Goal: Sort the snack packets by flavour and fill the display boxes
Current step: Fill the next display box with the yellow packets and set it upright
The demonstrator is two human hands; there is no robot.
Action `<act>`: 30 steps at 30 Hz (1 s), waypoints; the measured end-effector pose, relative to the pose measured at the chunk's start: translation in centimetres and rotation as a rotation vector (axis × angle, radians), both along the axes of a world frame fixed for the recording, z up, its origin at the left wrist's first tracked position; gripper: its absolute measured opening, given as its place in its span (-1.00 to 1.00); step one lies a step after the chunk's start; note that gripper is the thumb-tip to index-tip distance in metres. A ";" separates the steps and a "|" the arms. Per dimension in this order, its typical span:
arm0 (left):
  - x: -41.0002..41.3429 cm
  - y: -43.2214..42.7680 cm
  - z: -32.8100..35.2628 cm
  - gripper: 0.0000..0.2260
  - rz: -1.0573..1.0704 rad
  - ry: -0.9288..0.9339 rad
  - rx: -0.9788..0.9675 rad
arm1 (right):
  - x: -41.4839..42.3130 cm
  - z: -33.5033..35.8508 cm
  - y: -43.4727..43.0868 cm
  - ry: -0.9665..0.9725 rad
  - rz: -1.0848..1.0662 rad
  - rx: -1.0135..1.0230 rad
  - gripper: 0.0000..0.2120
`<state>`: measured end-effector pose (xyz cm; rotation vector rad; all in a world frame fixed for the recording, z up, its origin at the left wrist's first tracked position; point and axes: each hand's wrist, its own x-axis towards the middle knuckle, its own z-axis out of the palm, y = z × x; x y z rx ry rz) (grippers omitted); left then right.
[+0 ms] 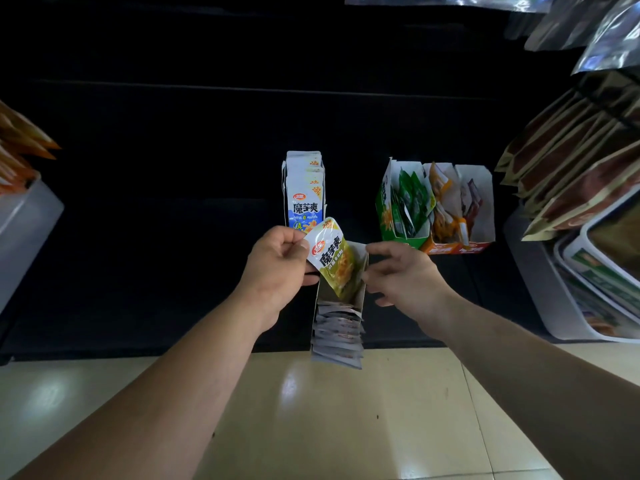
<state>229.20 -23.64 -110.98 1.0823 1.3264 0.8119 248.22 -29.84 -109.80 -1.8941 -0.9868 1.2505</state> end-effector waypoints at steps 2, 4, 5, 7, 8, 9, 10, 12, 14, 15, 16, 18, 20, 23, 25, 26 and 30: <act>0.1 -0.1 -0.1 -0.93 -0.009 -0.001 -0.001 | -0.1 -0.2 -0.1 -0.011 0.036 0.004 -0.65; 0.2 -0.1 -0.4 -0.94 -0.014 0.007 -0.001 | -0.4 -0.4 -0.2 -0.035 0.070 -0.008 -0.64; 0.2 -0.1 -0.5 -0.94 -0.015 0.015 0.000 | -0.5 -0.7 -0.1 -0.070 0.087 -0.014 -0.62; 0.1 0.0 -0.6 -0.94 -0.010 0.022 0.003 | -0.6 -0.9 0.0 -0.152 0.108 -0.015 -0.61; 0.1 0.0 -0.6 -0.94 -0.008 0.021 0.002 | -0.6 -0.9 0.1 -0.183 0.115 -0.011 -0.62; 0.0 0.0 -0.6 -0.94 -0.007 0.021 0.002 | -0.6 -0.7 0.1 -0.210 0.123 -0.003 -0.64; -0.1 0.0 -0.7 -0.93 -0.008 0.022 0.002 | -0.5 -0.6 0.1 -0.230 0.127 0.011 -0.67; -0.1 -0.1 -0.9 -0.92 -0.011 0.031 0.000 | -0.3 -0.6 0.1 -0.226 0.107 0.043 -0.75; 0.0 -0.2 -1.0 -0.93 -0.017 0.038 -0.007 | -0.2 -0.5 0.0 -0.182 0.068 0.071 -0.88; 0.0 -0.2 -1.0 -0.93 -0.021 0.042 -0.006 | -0.2 -0.4 0.0 -0.178 0.055 0.089 -0.94; 0.1 -0.3 -1.0 -0.94 -0.024 0.048 0.000 | -0.1 -0.3 0.0 -0.190 0.040 0.107 -0.97; 0.3 -0.3 -0.8 -0.94 -0.015 0.054 0.015 | 0.0 0.0 -0.1 -0.216 -0.017 0.129 -0.94; 0.5 0.0 -0.3 -0.92 0.020 0.037 0.022 | 0.2 0.4 -0.1 -0.178 -0.084 0.129 -0.84; 0.7 0.3 0.7 -0.94 0.029 -0.014 0.047 | 0.4 1.1 -0.1 -0.059 -0.145 0.130 -0.66; 0.5 0.5 1.0 -0.91 -0.068 0.078 0.166 | 0.6 1.7 -0.2 0.022 -0.190 0.119 -0.54; 0.4 0.5 1.1 -0.88 -0.156 0.161 0.253 | 0.8 2.0 -0.3 0.032 -0.205 0.116 -0.52; 0.3 -0.1 1.2 -0.83 -0.415 0.372 0.423 | 2.0 2.7 -0.9 -0.097 -0.220 0.144 -0.48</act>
